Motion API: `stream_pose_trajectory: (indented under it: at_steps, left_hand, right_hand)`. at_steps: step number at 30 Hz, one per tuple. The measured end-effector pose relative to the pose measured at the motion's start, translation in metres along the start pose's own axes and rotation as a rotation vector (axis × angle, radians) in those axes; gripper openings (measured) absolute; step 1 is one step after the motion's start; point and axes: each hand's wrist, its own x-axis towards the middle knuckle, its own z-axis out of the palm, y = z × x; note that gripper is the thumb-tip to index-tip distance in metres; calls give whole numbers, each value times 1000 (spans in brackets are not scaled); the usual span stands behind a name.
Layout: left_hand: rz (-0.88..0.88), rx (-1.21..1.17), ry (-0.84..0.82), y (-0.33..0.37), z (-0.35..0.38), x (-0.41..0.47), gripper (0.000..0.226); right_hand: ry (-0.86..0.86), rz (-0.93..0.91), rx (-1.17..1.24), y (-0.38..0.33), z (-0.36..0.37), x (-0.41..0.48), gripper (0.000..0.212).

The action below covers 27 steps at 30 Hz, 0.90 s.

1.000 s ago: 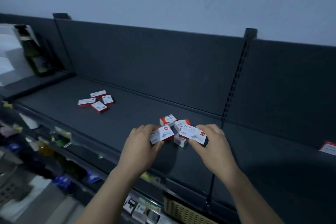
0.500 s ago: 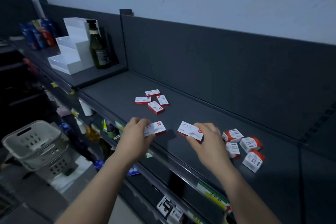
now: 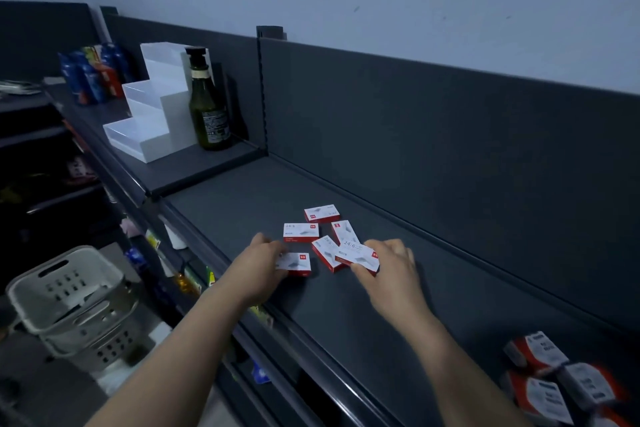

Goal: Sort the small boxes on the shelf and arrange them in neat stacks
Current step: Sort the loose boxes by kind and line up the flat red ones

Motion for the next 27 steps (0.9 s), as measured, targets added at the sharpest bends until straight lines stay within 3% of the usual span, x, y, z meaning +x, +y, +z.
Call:
stream_pose_trajectory:
  at_steps: [8,20,24,27]
  left_hand:
    - [164,119,-76,-24,3,42,37]
    - [322,139,52,-43,6,62,34]
    - [402,104,110,-33,4,60,34]
    - [471,53,155,-24,2,60,30]
  right_hand:
    - [-39,68,-32,-11,30,33,32]
    - [65,221,-152,-41,60,38,39]
    - [118,236,-193,-46,63,31,55]
    - [110,259,-224,-51,48,20,45]
